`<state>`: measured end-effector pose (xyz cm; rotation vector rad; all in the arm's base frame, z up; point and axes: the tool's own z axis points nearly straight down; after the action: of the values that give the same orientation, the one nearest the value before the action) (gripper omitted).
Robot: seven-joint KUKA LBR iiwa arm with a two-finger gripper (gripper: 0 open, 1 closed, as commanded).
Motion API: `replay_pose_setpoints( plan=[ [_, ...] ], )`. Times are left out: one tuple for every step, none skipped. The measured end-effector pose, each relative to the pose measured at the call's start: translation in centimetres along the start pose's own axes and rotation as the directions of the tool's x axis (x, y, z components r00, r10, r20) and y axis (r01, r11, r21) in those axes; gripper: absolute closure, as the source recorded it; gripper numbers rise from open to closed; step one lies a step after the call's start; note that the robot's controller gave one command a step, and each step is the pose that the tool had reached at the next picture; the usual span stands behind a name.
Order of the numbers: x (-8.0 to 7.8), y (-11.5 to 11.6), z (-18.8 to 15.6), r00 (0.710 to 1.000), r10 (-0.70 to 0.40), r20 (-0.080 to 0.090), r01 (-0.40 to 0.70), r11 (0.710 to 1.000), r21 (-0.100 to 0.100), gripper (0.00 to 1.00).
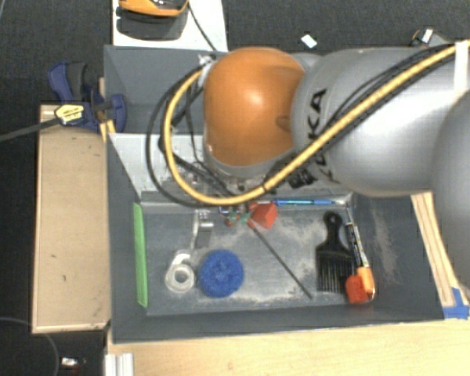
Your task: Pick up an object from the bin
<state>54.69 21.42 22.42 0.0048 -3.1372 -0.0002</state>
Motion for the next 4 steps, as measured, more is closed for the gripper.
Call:
replay_pose_setpoints(
  plan=[
    [-0.2, -0.1, -0.4, 1.000, 0.006, 0.008, -0.006, 1.000, -0.002, 0.00],
    [1.3, -4.0, 6.8, 0.993, -0.118, 0.010, 0.118, 0.993, -0.001, 0.00],
    [4.9, -6.3, 6.7, 0.896, -0.444, 0.016, 0.444, 0.896, 0.003, 0.00],
    [6.8, -7.8, 7.1, 0.949, -0.316, 0.004, 0.316, 0.949, 0.002, 0.00]
  ],
)
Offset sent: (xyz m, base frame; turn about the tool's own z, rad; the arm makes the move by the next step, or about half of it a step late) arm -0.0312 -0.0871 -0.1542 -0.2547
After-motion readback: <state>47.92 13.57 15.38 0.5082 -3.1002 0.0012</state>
